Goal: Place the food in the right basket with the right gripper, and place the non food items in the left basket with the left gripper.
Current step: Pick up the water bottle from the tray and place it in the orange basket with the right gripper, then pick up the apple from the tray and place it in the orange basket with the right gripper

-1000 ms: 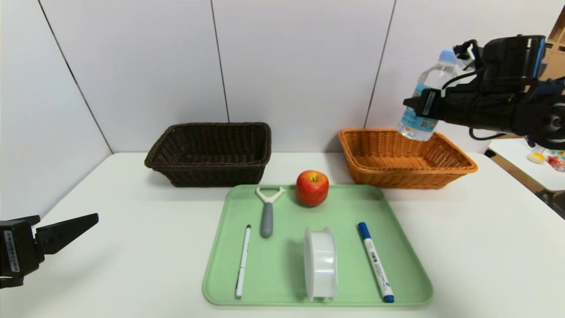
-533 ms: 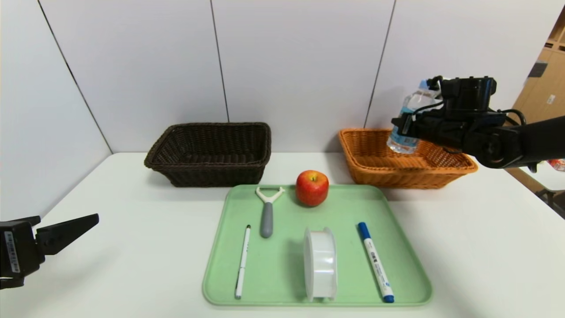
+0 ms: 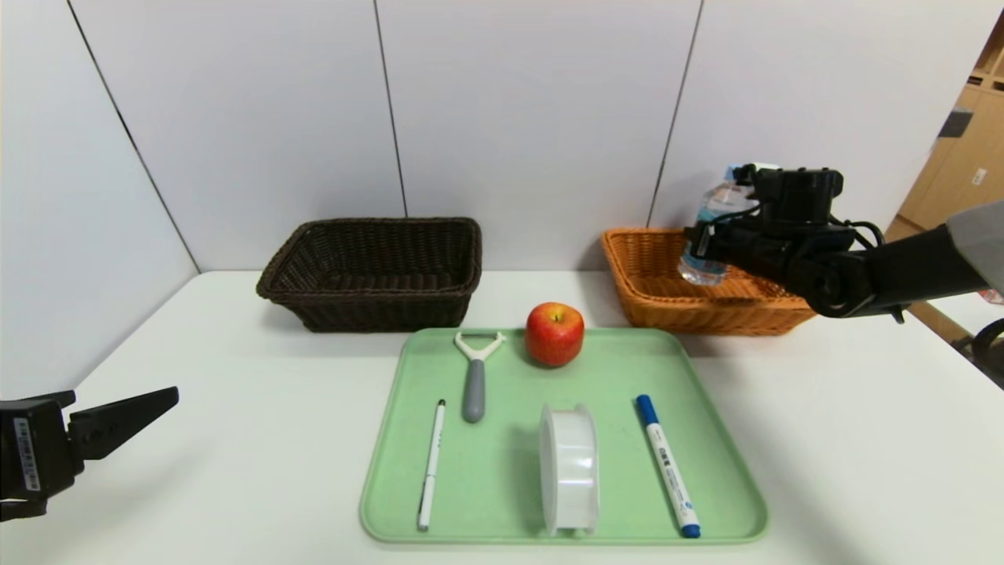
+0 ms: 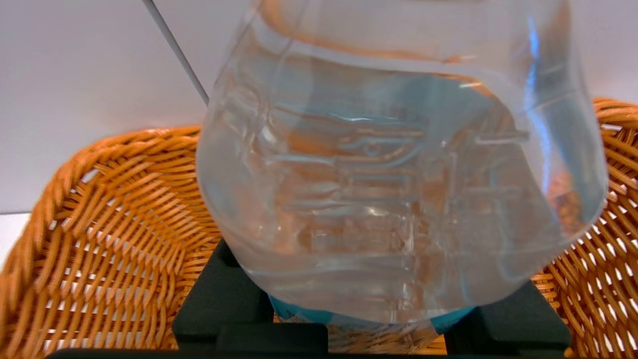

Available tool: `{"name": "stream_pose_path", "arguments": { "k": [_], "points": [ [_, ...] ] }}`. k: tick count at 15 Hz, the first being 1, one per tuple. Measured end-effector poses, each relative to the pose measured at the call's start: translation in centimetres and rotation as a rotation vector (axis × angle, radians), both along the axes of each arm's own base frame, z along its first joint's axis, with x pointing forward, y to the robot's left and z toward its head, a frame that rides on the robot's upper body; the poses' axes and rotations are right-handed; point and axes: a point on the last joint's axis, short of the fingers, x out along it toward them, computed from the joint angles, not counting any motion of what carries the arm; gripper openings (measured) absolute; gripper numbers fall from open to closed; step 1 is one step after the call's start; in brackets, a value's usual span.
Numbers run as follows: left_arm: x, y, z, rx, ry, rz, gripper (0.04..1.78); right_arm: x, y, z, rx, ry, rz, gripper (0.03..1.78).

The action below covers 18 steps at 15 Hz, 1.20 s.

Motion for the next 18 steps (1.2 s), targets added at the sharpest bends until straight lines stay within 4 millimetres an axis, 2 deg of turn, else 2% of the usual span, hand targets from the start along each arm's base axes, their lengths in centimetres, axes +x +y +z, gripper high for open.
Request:
{"name": "stream_pose_path", "arguments": {
  "k": [1, 6, 10, 12, 14, 18],
  "points": [
    [0.0, 0.0, -0.1, 0.000, 0.002, 0.000, 1.69, 0.1, 0.0, -0.3, -0.001, 0.008, 0.000, 0.89],
    [0.0, 0.0, -0.1, -0.001, 0.002, 0.001, 1.69, 0.3, -0.1, -0.7, 0.001, 0.014, -0.001, 1.29],
    [-0.1, 0.0, -0.1, -0.001, 0.000, 0.003, 1.69, -0.1, 0.1, 0.2, 0.001, -0.003, 0.001, 1.45],
    [-0.1, 0.0, -0.1, -0.001, -0.002, 0.002, 1.69, -0.9, 0.2, 2.0, -0.002, -0.033, 0.007, 1.51],
    [-0.1, 0.0, 0.0, -0.001, -0.005, 0.003, 1.69, -2.4, 0.2, 5.0, -0.013, -0.066, 0.013, 1.56],
    [-0.2, 0.0, 0.0, -0.001, -0.005, 0.002, 1.69, -6.7, 0.1, 13.1, -0.014, -0.065, 0.026, 1.62]
  ]
}}
